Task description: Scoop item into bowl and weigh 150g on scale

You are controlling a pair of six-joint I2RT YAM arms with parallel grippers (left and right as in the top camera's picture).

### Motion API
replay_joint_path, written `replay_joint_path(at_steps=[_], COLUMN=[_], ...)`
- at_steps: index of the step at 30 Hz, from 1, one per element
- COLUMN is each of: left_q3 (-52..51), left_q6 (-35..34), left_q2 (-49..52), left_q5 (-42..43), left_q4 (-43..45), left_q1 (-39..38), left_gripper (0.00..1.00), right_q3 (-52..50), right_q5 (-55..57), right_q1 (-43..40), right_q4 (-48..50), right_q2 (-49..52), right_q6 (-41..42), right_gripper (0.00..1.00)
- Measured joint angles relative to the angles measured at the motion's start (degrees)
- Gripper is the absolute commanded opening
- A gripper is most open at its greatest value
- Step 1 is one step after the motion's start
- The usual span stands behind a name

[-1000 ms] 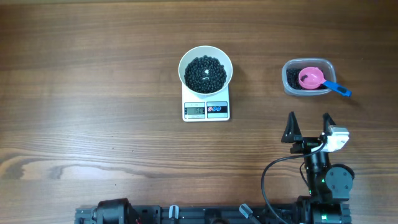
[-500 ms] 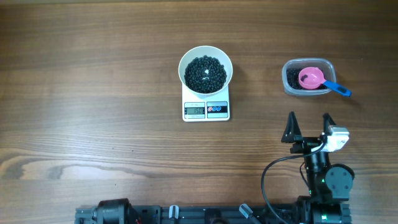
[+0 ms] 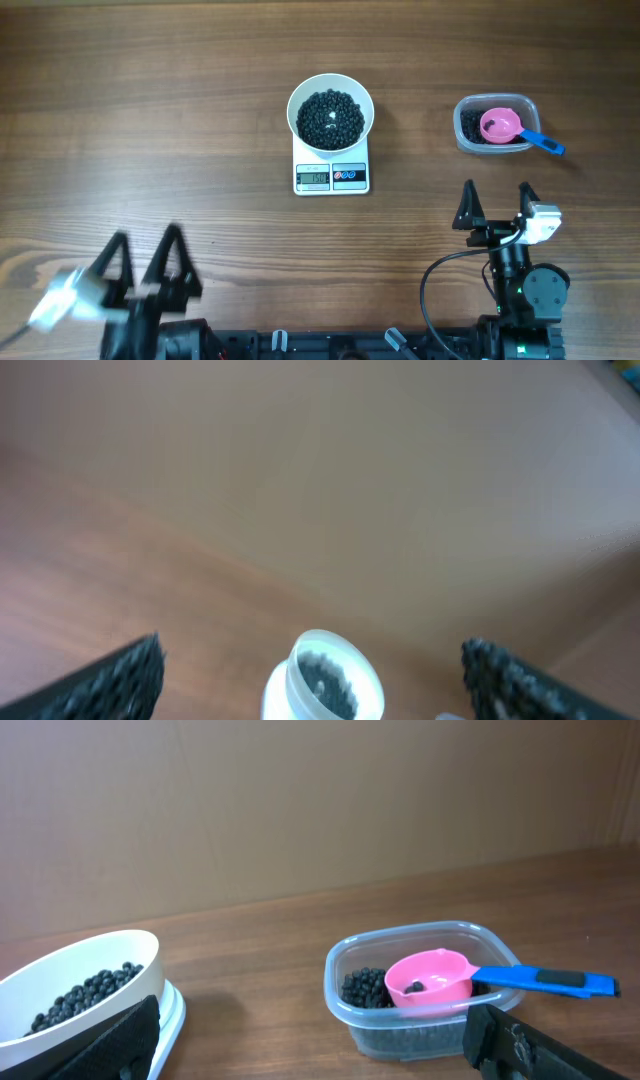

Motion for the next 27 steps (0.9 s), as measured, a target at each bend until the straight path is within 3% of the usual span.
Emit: replay_joint_path(at_steps=[4,7,9,14,20,27], left_q3=[-21.0,-34.4,-40.9,-42.9,-43.0,-43.0], left_q6=[0.0,0.0,0.0,0.4,3.3,4.4], left_q2=[0.0,0.0,0.0,0.0,0.0,2.7], left_q5=[6.4,8.6,9.0,1.7,-12.5,-13.1], left_q4=[31.1,49.4,56.9,55.2,32.8,32.8], left_q1=[0.0,0.0,0.0,0.0,0.0,0.0], left_gripper=[1.00,1.00,1.00,1.00,1.00,1.00], right_q3=[0.0,0.0,0.0,0.0,0.0,0.0], right_q5=[0.0,0.0,0.0,0.0,0.0,0.0], right_q1=[0.0,0.0,0.0,0.0,0.0,0.0], right_q4=[-0.1,0.0,0.0,0.0,0.0,0.0], right_q2=[-0.1,-0.1,-0.1,-0.1,-0.1,-0.1], right_q6=[0.0,0.0,0.0,0.0,0.0,0.0], right_gripper=[1.00,1.00,1.00,1.00,1.00,1.00])
